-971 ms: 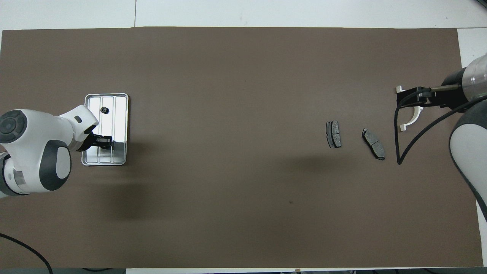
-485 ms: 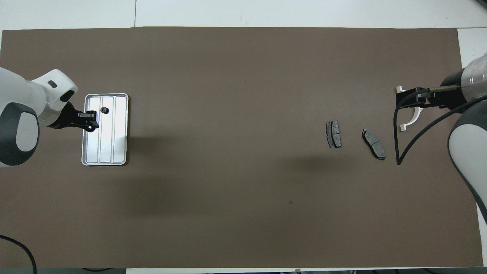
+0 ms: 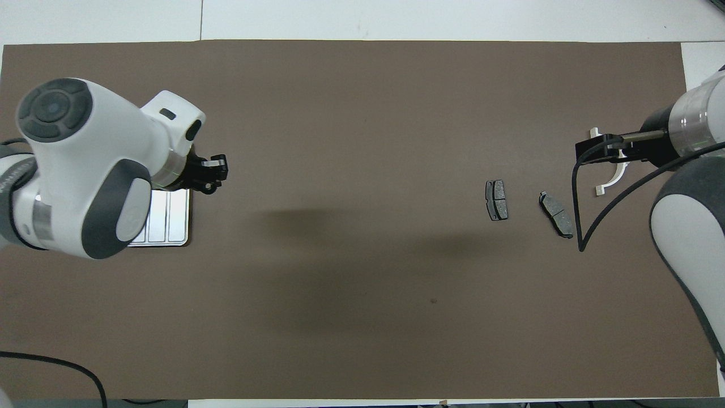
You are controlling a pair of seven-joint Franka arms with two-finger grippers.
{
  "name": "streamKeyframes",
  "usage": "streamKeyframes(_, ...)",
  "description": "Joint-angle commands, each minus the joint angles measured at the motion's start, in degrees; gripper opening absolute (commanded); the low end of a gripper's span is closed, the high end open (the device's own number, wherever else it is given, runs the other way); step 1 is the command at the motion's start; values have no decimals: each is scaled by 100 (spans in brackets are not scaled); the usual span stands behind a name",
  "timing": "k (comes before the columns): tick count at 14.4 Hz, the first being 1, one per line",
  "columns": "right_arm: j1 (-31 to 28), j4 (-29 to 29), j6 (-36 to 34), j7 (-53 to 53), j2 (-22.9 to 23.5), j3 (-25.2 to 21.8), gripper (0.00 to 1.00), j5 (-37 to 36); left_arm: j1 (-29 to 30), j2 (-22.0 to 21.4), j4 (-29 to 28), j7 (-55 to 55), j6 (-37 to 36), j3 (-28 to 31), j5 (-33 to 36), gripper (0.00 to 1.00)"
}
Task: Place bearing gear from tray to pile
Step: 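Lift the bearing with the left gripper while the right gripper moves inward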
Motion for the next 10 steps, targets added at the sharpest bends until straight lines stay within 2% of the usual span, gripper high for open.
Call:
streamKeyframes(1,-57,-200,-6,-36,-165,16,100,96,-587,91,107,-839,139,91,32,0)
streamKeyframes(4,-101,-235,2,-36,-165,16,100,105,-1097,476,142,-1491,474,108,136,0)
streamKeyframes(9,-224,-297,64,-36,-156,7,100,105,-1353,1320,239,-2291,1211,108,778,0)
streamKeyframes(10,-232,-314,64,-36,-156,7,100,105,-1371,1373,178,-2345,1395,108,814,0)
